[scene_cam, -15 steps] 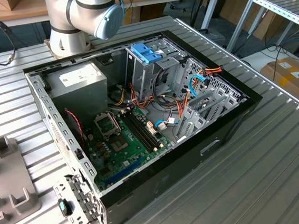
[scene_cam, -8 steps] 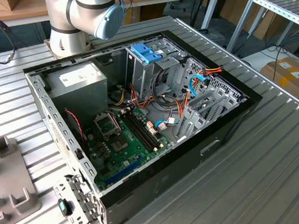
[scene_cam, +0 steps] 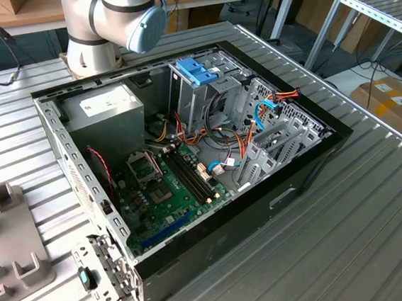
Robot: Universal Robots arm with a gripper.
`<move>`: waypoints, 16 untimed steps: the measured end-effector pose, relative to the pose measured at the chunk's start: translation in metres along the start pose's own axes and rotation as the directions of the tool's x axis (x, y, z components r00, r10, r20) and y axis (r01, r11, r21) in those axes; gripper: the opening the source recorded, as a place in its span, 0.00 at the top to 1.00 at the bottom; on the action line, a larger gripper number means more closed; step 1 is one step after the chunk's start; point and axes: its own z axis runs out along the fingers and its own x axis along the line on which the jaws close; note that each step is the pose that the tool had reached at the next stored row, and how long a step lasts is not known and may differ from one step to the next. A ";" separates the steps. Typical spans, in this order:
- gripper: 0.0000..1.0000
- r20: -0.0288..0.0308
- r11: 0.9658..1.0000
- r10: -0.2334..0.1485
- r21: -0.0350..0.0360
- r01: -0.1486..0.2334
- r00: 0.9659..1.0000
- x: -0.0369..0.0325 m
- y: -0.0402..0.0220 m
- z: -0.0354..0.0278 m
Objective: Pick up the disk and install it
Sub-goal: 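Pick up the disk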
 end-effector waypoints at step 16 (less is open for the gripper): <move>0.65 0.000 1.000 0.000 0.000 0.000 1.000 0.0000 -0.0001 -0.0034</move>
